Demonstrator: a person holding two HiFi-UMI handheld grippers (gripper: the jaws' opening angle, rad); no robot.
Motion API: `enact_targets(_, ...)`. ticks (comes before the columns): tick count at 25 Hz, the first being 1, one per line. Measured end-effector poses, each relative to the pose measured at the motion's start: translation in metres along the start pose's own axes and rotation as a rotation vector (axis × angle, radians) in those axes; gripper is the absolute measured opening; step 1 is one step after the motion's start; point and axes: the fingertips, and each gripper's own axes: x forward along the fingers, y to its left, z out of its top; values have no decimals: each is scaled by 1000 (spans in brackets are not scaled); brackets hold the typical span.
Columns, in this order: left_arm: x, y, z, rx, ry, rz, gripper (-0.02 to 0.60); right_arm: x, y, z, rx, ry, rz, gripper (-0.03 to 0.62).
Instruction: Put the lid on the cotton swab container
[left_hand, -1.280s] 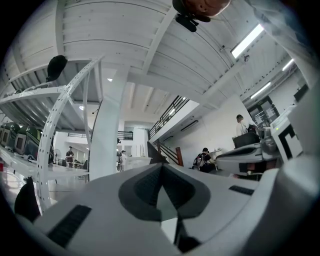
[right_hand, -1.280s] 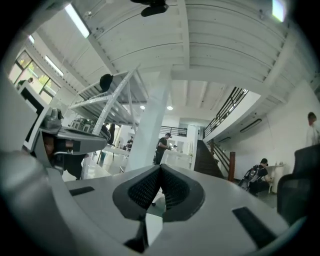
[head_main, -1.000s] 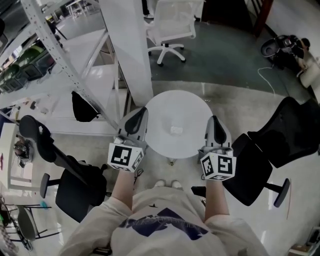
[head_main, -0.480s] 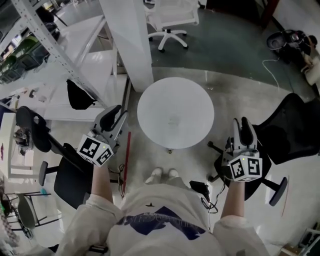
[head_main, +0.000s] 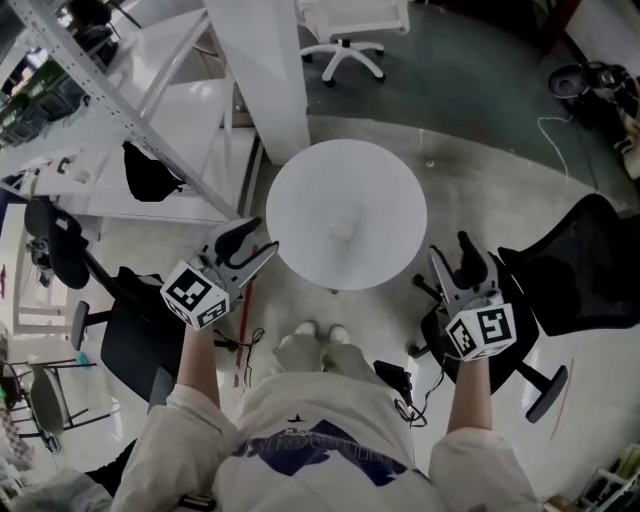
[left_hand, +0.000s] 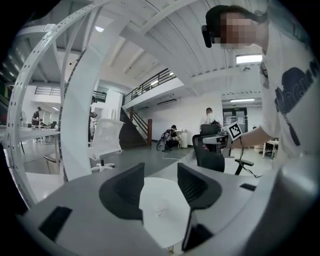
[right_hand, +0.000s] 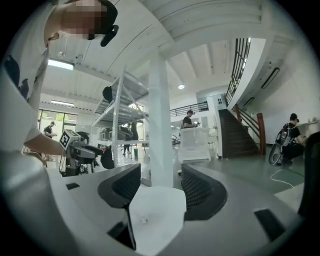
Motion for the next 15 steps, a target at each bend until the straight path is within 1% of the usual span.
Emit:
enact_targets(3, 14, -9, -17, 8, 56, -34, 207, 14, 11, -20, -39, 71, 78, 272)
enact_targets(6, 26, -11, -30, 1, 89, -68, 218, 30, 25, -44, -58, 135, 137, 277)
enact_targets(11, 43, -3, -50, -27, 104, -124, 232, 61, 43, -90, -54, 235, 195, 289)
enact_targets(15, 62, 3, -73, -28, 139, -198, 250, 87, 54, -136, -39, 328, 230, 305)
